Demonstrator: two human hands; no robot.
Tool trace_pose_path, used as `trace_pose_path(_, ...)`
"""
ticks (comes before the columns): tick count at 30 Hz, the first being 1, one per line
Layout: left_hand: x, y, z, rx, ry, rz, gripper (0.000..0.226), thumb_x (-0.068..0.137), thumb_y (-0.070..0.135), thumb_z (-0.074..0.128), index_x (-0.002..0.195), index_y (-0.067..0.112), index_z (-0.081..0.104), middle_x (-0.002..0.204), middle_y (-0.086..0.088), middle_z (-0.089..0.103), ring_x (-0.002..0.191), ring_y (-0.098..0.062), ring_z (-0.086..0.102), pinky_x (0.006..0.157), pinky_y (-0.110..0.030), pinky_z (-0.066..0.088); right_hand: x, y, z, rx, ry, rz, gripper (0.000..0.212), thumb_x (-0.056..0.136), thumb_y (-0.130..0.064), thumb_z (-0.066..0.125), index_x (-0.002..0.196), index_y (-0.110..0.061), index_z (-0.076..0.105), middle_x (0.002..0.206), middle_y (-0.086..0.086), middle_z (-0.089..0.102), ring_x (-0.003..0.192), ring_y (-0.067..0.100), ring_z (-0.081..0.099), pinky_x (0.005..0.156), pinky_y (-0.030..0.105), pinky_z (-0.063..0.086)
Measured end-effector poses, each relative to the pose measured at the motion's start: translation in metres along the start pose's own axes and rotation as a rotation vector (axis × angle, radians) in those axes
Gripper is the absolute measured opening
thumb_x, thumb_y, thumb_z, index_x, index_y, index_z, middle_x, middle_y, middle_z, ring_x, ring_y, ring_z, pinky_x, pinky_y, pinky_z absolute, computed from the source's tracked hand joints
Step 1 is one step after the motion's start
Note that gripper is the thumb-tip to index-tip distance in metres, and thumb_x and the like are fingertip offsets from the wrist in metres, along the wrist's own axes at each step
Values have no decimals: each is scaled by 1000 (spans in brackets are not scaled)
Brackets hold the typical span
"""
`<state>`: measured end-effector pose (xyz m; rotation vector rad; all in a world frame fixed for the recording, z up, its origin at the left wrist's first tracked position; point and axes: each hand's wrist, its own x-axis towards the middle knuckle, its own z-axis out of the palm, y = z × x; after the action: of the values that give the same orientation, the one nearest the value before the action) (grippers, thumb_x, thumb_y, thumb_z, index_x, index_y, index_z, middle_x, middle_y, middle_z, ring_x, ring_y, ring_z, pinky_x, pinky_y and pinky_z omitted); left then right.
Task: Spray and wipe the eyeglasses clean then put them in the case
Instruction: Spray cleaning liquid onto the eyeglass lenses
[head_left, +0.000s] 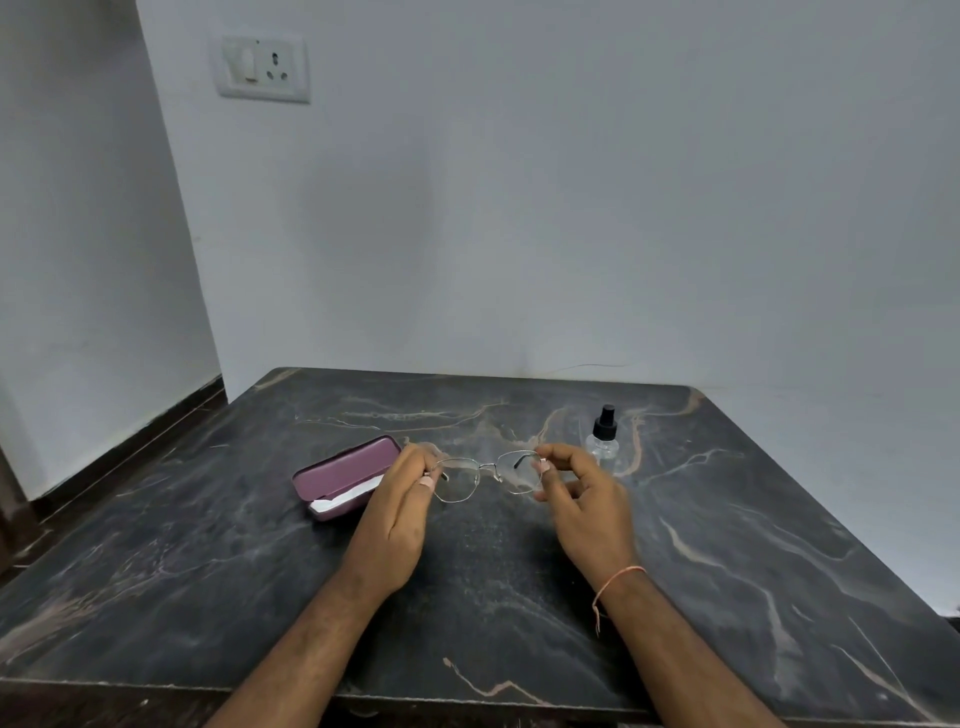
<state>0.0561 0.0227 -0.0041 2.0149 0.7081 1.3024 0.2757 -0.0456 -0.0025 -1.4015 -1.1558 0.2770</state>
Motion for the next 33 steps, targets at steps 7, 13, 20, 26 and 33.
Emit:
trace_pose_path(7, 0, 0, 0, 5, 38, -43, 22, 106, 18, 36, 88, 15, 47, 86, 4, 47, 80, -13, 44, 75, -23, 39, 3, 0, -10, -252, 267, -230, 19, 100, -19, 70, 117, -28, 75, 106, -16, 68, 96, 7, 64, 82, 29, 54)
trace_pose_path(13, 0, -4, 0, 21, 7, -23, 24, 108, 23, 35, 89, 14, 46, 88, 0, 47, 83, -18, 44, 77, -24, 38, 20, 16, -21, -177, 433, -23, 50, 99, -33, 70, 145, -21, 54, 147, 1, 50, 139, 23, 45, 117, 46, 40)
trace_pose_path(20, 3, -1, 2, 37, 12, 9, 26, 112, 20, 38, 88, 20, 47, 87, 5, 46, 81, -17, 45, 77, -21, 38, 34, 18, -22, 17, 237, 172, 40, 94, -60, 70, 131, -48, 58, 124, -28, 62, 123, 14, 60, 105, 44, 52)
trace_pose_path(26, 8, -7, 2, 72, -10, 21, 23, 112, 26, 45, 91, 19, 53, 92, 6, 50, 82, -14, 50, 76, -18, 41, 41, 18, -27, 347, 212, 262, 17, 102, -41, 67, 118, -38, 72, 116, 6, 75, 95, 22, 72, 89, 40, 60)
trace_pose_path(33, 13, -10, 2, 40, -52, -9, 19, 105, 25, 58, 86, 27, 62, 88, 10, 57, 80, -12, 54, 74, -19, 42, 32, -6, -42, 1100, -73, 531, 49, 98, -63, 51, 103, -19, 72, 74, -1, 55, 62, 19, 51, 65, 35, 47)
